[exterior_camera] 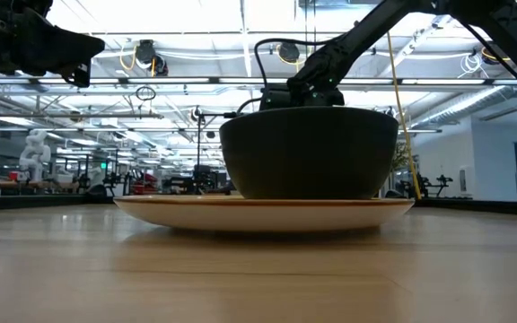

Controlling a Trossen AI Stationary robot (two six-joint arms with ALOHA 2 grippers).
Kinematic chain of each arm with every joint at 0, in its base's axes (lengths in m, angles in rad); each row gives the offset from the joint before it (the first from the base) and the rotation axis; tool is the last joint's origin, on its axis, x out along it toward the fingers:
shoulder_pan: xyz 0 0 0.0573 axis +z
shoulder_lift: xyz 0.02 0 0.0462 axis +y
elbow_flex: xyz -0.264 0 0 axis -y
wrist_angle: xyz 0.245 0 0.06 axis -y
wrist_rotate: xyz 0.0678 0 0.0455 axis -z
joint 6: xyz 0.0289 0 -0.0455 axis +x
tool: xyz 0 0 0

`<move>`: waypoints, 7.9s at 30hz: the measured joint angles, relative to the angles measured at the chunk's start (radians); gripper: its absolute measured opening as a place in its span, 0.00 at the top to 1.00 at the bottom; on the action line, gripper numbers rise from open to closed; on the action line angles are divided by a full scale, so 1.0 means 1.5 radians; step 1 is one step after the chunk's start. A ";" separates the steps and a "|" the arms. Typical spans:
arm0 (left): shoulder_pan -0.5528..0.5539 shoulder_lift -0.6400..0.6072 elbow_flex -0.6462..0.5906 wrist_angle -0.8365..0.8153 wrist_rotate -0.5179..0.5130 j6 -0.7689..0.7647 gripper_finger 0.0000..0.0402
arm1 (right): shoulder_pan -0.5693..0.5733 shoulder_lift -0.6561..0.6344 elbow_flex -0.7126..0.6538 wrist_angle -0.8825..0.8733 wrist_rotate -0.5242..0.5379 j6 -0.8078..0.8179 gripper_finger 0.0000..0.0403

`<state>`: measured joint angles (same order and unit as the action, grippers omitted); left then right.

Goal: Set table place
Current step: Put the spoon into the top black bowl, then put the blue spoon into the black bowl

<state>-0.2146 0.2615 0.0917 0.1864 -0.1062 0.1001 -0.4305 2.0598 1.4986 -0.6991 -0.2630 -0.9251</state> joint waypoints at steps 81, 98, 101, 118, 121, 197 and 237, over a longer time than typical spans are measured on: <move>0.000 0.000 0.000 -0.001 0.000 -0.011 0.98 | 0.005 -0.004 -0.002 0.020 0.038 0.040 0.85; 0.000 0.000 0.000 -0.001 0.000 -0.013 0.98 | 0.045 -0.022 -0.001 -0.031 0.074 0.038 0.85; 0.000 0.000 0.000 -0.001 0.000 -0.013 0.98 | 0.057 -0.039 -0.001 -0.036 0.073 0.044 0.85; 0.000 0.000 0.000 0.004 0.000 -0.021 0.98 | 0.033 -0.109 0.001 -0.006 0.070 0.084 0.85; 0.000 0.000 0.000 0.004 0.000 -0.021 0.98 | 0.034 -0.115 0.001 -0.014 0.070 0.084 0.85; 0.000 0.000 0.000 0.002 -0.001 -0.020 0.98 | 0.208 -0.401 -0.044 -0.155 -0.066 0.246 0.85; 0.000 0.000 0.000 0.001 -0.019 -0.020 0.98 | 0.346 -0.229 0.011 -0.364 0.298 0.342 0.85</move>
<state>-0.2142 0.2615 0.0917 0.1875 -0.1345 0.0696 0.0879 1.7164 1.5146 -1.2449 0.1833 -0.4128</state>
